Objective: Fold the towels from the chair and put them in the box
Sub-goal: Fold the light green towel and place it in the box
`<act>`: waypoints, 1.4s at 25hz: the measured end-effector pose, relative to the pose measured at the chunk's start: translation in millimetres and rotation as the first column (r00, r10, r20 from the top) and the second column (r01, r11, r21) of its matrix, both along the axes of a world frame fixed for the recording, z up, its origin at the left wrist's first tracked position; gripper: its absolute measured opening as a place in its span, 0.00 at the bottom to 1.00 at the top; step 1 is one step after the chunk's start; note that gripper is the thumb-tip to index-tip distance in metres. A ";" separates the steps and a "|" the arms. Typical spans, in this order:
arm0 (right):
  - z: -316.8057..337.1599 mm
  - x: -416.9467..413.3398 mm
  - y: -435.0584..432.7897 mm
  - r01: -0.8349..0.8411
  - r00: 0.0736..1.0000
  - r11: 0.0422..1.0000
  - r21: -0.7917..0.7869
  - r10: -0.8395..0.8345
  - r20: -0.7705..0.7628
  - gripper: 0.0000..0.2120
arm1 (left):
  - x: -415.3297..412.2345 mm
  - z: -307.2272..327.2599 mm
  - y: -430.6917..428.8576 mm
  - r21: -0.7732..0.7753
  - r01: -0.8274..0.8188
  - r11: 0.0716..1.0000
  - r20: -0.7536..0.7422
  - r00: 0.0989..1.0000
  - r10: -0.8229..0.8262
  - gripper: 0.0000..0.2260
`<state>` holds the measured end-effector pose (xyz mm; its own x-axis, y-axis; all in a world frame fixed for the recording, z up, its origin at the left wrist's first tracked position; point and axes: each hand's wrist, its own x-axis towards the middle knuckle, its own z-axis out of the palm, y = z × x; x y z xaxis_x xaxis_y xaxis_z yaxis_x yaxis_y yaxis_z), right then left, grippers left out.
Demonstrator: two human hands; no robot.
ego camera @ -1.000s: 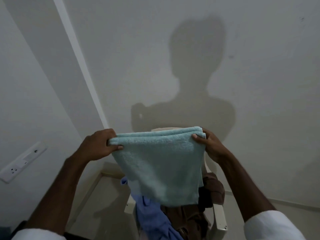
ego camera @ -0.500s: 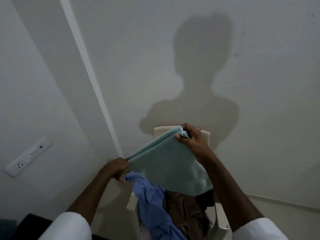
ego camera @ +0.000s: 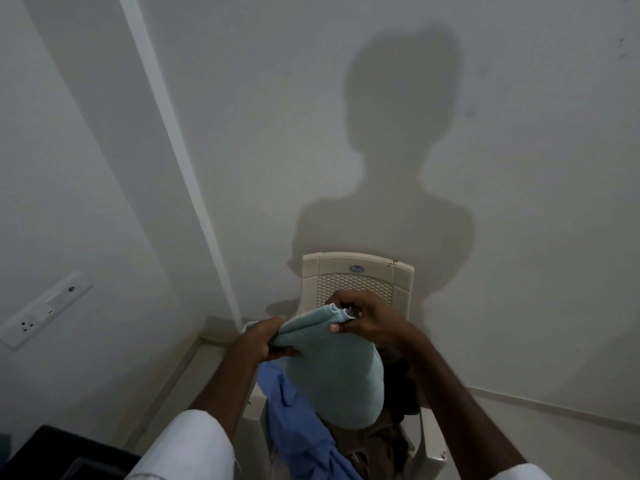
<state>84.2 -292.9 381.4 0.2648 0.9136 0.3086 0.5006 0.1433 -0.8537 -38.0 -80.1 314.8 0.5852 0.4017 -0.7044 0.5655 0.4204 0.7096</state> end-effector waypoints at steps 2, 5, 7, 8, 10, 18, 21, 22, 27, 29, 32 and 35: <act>-4.0 2.7 -5.7 0.002 1.000 1.000 -0.001 -0.002 -0.003 0.09 | 2.2 1.5 -5.0 0.016 -0.018 1.000 -0.014 1.000 0.018 0.10; -14.7 13.1 -16.7 0.061 0.998 0.998 -0.004 -0.061 -0.003 0.07 | 3.4 11.6 -5.0 0.179 0.077 0.981 -0.115 0.992 -0.057 0.22; -23.6 23.4 -23.7 0.122 0.993 0.992 -0.018 -0.121 0.013 0.08 | -0.5 20.5 -1.6 0.417 0.348 0.840 -0.180 0.937 -0.299 0.43; -26.1 27.3 -25.9 0.129 0.992 0.991 -0.026 -0.129 0.004 0.08 | -5.7 28.8 -3.2 0.508 0.476 0.718 -0.215 0.877 -0.430 0.52; -27.4 33.0 -25.6 0.129 0.992 0.991 -0.027 -0.129 0.005 0.07 | -11.5 47.7 -11.5 0.620 0.633 0.463 -0.259 0.723 -0.641 0.57; -24.3 20.0 8.7 0.121 0.993 0.992 0.025 -0.120 -0.008 0.13 | -17.6 88.4 -13.9 0.676 0.728 -0.114 -0.471 0.308 -0.827 0.53; -19.8 14.8 13.4 0.066 0.997 0.998 0.007 -0.066 -0.043 0.08 | -24.4 101.2 -16.2 0.729 0.683 -0.049 -0.359 0.321 -0.876 0.45; -19.5 12.4 14.8 0.075 0.995 0.997 0.025 -0.073 -0.062 0.08 | -27.7 105.0 -19.0 0.738 0.674 0.041 -0.260 0.339 -0.904 0.42; -17.0 7.6 28.9 0.171 0.982 0.980 0.105 -0.161 -0.097 0.12 | -32.5 105.1 -37.7 0.653 0.501 0.567 0.123 0.669 -0.733 0.26; -17.6 7.9 34.2 0.202 0.977 0.974 0.100 -0.194 -0.084 0.12 | -26.1 93.3 -43.0 0.855 0.331 0.398 0.028 0.738 -0.674 0.30; -22.9 5.7 35.4 0.355 0.934 0.928 0.115 -0.349 -0.072 0.19 | -12.3 86.5 -42.0 0.942 0.167 0.291 0.038 0.809 -0.587 0.28; -34.1 9.3 21.0 0.656 0.749 0.749 -0.086 -0.661 -0.048 0.27 | -1.1 90.3 -35.0 0.973 0.145 0.182 -0.031 0.857 -0.515 0.31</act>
<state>93.5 -271.9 347.3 0.8267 0.5198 0.2154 0.3893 -0.2520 -0.8860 -39.1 -115.1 405.1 0.9082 0.3621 0.2100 0.1943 -0.8090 0.5547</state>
